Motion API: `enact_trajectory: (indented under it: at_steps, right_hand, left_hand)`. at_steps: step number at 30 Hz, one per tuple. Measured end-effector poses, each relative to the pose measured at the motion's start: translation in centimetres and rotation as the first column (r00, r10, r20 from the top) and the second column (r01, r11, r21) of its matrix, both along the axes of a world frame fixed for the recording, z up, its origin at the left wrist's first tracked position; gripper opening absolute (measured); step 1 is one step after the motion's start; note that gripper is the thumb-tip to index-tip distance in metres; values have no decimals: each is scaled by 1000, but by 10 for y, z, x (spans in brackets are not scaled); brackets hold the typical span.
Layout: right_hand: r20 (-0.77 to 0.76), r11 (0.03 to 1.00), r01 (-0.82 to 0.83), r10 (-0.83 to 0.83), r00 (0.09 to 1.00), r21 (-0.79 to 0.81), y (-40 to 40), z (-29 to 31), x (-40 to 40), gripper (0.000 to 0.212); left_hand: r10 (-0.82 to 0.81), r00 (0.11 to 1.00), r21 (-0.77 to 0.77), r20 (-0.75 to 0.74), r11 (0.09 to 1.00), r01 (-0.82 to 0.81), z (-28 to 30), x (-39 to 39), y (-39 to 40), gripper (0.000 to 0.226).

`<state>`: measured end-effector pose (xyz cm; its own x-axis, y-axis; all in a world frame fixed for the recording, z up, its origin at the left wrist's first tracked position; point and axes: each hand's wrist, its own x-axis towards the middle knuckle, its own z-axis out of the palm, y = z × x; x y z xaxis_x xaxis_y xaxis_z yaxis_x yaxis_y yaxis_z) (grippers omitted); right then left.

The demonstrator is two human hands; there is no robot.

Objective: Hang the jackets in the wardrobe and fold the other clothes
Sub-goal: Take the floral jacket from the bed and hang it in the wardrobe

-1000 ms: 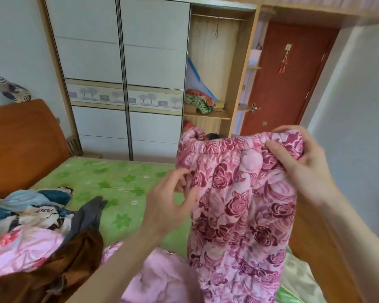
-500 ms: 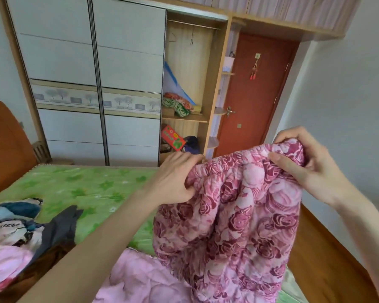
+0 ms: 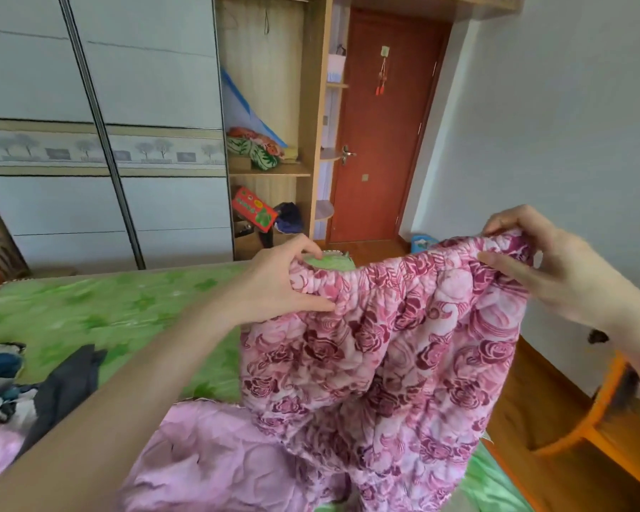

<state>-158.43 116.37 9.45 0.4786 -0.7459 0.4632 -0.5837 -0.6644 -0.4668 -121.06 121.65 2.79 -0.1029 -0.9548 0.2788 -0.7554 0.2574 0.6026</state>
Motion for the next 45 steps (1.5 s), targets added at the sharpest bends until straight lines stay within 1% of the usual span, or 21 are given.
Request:
enact_trajectory:
  at_steps: [3, 5, 7, 9, 11, 13, 16, 19, 22, 25, 27, 30, 33, 36, 40, 43, 45]
  right_hand:
    - [-87, 995, 95, -92, 992, 22, 1, -6, -19, 49]
    - [-126, 987, 146, -137, 982, 64, 0, -8, -40, 49]
    - [-155, 979, 184, -168, 973, 91, 2, -10, -65, 47]
    - [-188, 973, 221, -205, 961, 68, 5, -10, -94, 43]
    - [-177, 965, 251, -235, 956, 77, 11, -9, -120, 37]
    - [-92, 949, 280, -269, 959, 143, 17, -6, -147, 32]
    - [120, 933, 248, -286, 951, 260, 24, -1, -195, 32]
    - [314, 912, 206, -324, 892, 354, 32, 3, -244, 31]
    - [420, 907, 202, -357, 834, 370, 35, 7, -291, 32]
    - [483, 911, 192, -362, 797, 366, 31, 15, -337, 31]
    - [529, 917, 198, -365, 766, 346, 25, 21, -366, 28]
    - [607, 924, 216, -371, 703, 315, 16, 31, -406, 25]
    - [645, 923, 245, -384, 661, 298, 9, 40, -441, 28]
    - [623, 926, 302, -377, 686, 227, 6, 44, -469, 31]
    - [601, 914, 367, -393, 696, 173, -4, 47, -502, 36]
    - [611, 907, 392, -397, 685, 151, -19, 45, -531, 42]
    - [624, 901, 410, -402, 670, 141, -31, 42, -549, 41]
  left_hand:
    - [-63, 994, 71, -88, 995, 69, 1, -24, -5, 58]
    - [-92, 994, 138, -50, 986, 98, 5, -40, -10, 45]
    - [-107, 994, 177, 2, 979, 105, 13, -57, -15, 40]
    - [-96, 995, 151, -11, 984, 96, 22, -78, -20, 41]
    - [-66, 994, 75, -83, 995, 72, 30, -101, -26, 43]
    - [-43, 986, -5, -160, 999, 43, 37, -129, -33, 45]
    - [-30, 964, -112, -263, 994, 0, 49, -181, -42, 46]
    - [-66, 936, -171, -346, 985, 6, 67, -241, -47, 42]
    - [-127, 914, -272, -386, 962, 19, 82, -302, -54, 36]
    - [-169, 907, -392, -387, 920, 4, 91, -363, -58, 29]
    - [-175, 906, -439, -385, 898, -13, 94, -400, -65, 25]
    - [-183, 908, -468, -377, 883, -16, 98, -445, -74, 24]
    - [-193, 907, -488, -373, 873, -15, 100, -483, -82, 25]
    - [-200, 893, -477, -403, 879, -19, 95, -516, -92, 26]
    - [-187, 877, -396, -443, 918, -5, 79, -557, -110, 30]
    - [-200, 893, -350, -403, 935, 51, 74, -584, -120, 39]
    - [-217, 921, -321, -323, 941, 109, 75, -599, -129, 48]
